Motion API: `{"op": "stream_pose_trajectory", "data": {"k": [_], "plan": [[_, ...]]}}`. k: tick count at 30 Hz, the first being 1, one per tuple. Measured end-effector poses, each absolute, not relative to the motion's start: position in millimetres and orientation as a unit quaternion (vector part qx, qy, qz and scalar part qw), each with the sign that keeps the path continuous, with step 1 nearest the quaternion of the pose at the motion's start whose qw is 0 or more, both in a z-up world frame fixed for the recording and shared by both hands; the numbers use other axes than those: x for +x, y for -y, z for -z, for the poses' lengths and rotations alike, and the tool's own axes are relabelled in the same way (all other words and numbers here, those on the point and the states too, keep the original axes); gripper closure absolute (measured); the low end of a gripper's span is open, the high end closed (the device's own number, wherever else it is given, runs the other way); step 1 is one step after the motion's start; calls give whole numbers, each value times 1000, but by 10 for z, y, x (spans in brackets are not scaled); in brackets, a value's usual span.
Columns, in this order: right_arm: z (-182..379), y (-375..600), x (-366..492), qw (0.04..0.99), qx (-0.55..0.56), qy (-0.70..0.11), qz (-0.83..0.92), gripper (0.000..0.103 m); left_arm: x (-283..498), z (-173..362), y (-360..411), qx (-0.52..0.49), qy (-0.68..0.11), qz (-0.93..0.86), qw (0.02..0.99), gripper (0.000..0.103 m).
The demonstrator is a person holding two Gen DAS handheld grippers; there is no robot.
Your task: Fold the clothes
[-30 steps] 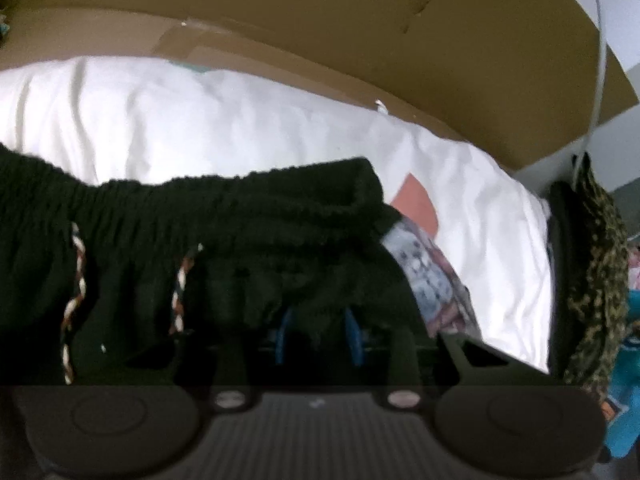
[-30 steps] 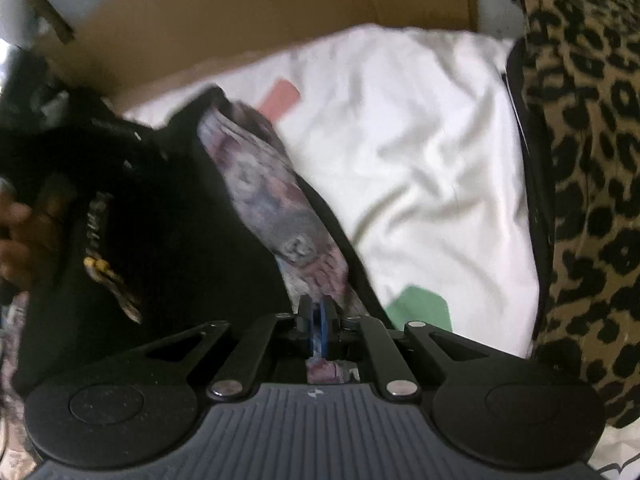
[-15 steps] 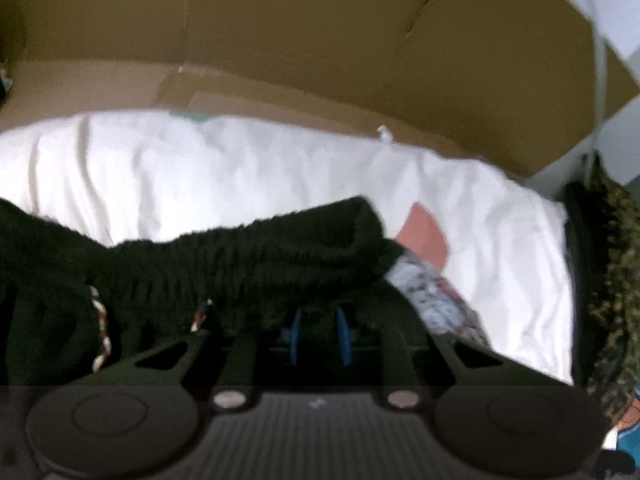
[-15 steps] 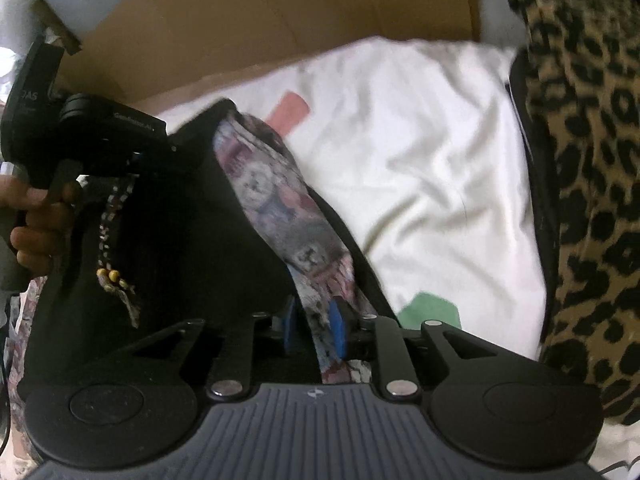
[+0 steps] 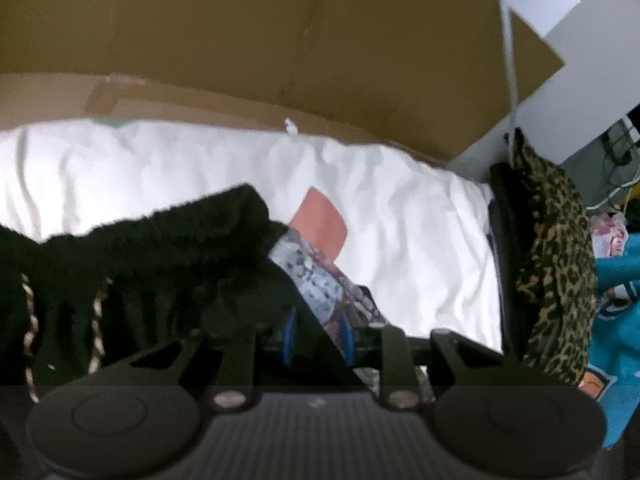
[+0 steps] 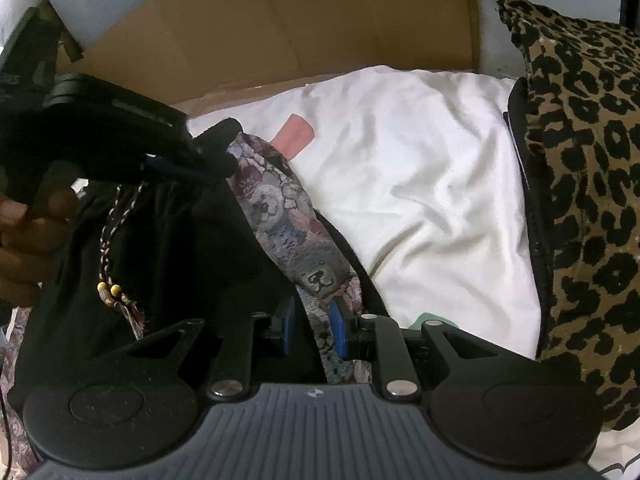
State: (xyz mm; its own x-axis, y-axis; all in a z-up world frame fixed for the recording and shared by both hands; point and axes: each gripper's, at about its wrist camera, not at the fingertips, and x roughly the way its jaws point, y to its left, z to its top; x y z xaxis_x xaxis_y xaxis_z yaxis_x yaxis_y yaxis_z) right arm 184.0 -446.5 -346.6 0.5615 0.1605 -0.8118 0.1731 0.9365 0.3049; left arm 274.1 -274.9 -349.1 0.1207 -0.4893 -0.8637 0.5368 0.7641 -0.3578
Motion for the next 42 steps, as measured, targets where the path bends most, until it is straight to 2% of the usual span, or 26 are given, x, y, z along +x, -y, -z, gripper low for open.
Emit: {"op": "stream_pose_trajectory", "data": {"k": [11,20,23,26,34,36,42], "plan": [[3719,4568,1773,856,195,-479,5,77,2798,3836,3012,29,-564,324,759,77],[3642,4554,1681,860,198,-470,4,77,2799,3729,2979,36,-569,318,758,76],[3542,4571,1600,868,203,-454,2,77,2767,3631,2867,43,-570,328,752,71],[3432,4588,1534,876,204,-437,18,77,2742,3481,2712,46,-562,327,759,62],[3149,4541,1426,887,182,-422,52,76,2678,3049,2065,54,-530,317,785,56],[3071,4524,1368,887,188,-419,49,76,2653,2961,1795,47,-518,307,797,50],[2860,4455,1141,892,201,-403,32,70,2548,2819,1033,65,-509,298,805,50]]}}
